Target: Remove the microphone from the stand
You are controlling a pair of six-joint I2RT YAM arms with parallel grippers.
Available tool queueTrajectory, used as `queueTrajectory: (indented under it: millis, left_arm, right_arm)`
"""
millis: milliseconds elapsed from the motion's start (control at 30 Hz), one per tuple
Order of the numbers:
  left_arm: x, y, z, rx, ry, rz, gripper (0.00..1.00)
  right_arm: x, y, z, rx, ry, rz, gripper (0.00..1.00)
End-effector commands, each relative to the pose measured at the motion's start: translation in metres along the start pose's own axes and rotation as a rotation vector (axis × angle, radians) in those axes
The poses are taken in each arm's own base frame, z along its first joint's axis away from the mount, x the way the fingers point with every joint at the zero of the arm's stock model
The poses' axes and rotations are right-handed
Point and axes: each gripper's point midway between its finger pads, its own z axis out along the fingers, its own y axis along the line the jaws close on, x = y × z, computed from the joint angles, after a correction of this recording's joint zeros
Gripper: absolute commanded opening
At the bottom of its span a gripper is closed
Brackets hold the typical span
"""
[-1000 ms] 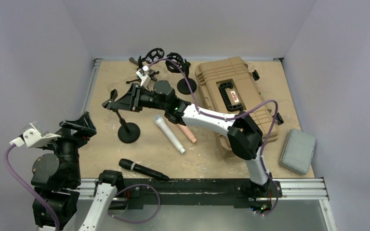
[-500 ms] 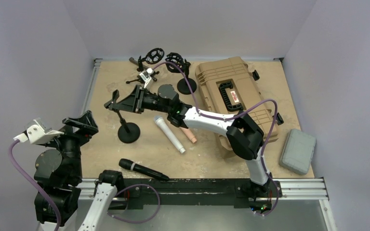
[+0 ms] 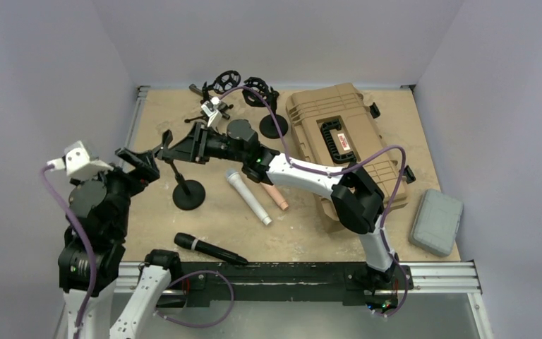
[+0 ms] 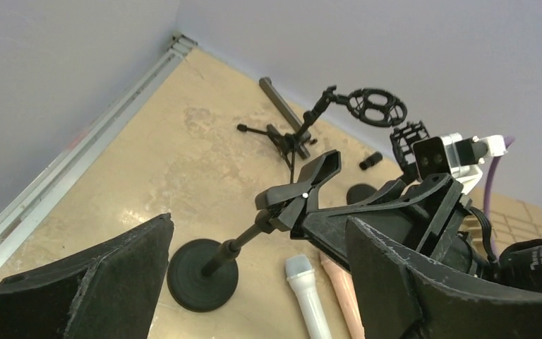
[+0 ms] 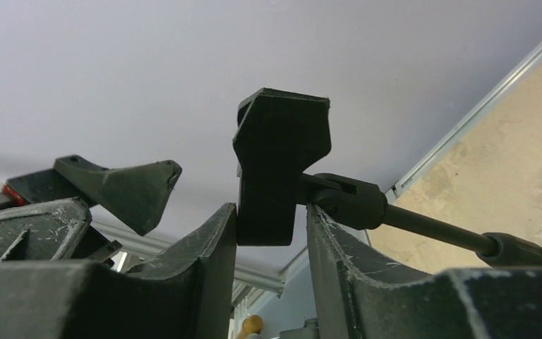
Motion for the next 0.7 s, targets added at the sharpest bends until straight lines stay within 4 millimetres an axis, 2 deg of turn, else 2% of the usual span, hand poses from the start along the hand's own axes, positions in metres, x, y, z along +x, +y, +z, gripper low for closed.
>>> queueTrajectory:
  millis: [0,167,267,467,667]
  left_arm:
    - [0.013,-0.021,0.019,0.049,0.112,0.051,0.9]
    - [0.012,-0.029,0.032,0.044,0.136,0.043,0.95]
    - [0.009,-0.037,0.039,0.042,0.177,0.055,0.96]
    - [-0.007,-0.043,0.04,0.043,0.16,0.067,0.96]
    - [-0.015,-0.046,0.029,0.087,0.113,0.051,0.96]
  right_arm:
    - [0.044,-0.109,-0.022,0.345,0.164,-0.007,0.43]
    - [0.026,-0.072,-0.017,0.276,0.155,-0.062,0.66]
    - [0.017,-0.054,-0.02,0.233,0.144,-0.085,0.74]
    - [0.004,-0.019,-0.027,0.108,0.142,-0.108,0.81]
    - [-0.014,-0.004,-0.022,0.094,0.106,-0.139,0.86]
